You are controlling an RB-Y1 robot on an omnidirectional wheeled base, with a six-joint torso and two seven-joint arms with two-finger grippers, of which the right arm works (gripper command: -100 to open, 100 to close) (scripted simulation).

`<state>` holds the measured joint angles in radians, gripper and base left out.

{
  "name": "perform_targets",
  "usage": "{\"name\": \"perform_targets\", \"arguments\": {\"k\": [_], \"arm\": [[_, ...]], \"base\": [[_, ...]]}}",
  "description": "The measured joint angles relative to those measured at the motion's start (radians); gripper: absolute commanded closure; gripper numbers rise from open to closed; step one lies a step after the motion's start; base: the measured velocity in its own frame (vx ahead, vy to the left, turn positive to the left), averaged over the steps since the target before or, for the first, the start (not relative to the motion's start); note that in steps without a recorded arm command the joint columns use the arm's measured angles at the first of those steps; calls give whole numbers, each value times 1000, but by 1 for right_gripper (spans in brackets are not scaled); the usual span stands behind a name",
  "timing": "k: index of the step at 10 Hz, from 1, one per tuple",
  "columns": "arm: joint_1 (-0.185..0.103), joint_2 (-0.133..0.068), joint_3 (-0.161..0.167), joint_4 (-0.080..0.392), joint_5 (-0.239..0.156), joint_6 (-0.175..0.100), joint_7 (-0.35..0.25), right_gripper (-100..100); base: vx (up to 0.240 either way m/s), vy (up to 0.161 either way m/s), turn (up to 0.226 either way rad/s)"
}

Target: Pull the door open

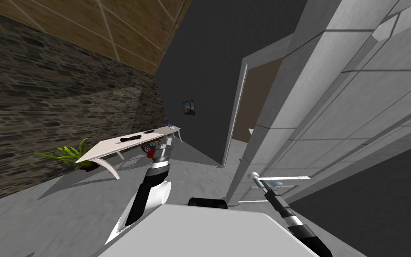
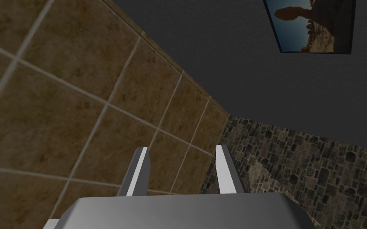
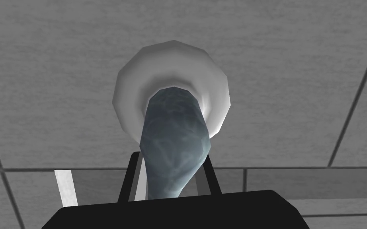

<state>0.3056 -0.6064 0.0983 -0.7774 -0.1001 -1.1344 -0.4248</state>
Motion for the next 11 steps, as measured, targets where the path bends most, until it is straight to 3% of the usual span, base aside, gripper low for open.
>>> {"name": "perform_targets", "arguments": {"k": [4, 9, 11], "arm": [[-8, -10, 8, 28, 1, -34, -10, 100], [-9, -18, 19, 63, 4, -75, -18, 100], [-11, -18, 23, 69, 6, -78, -21, 100]], "base": [[-237, -80, 183], [-175, -63, 114], [-161, -56, 156]]}}
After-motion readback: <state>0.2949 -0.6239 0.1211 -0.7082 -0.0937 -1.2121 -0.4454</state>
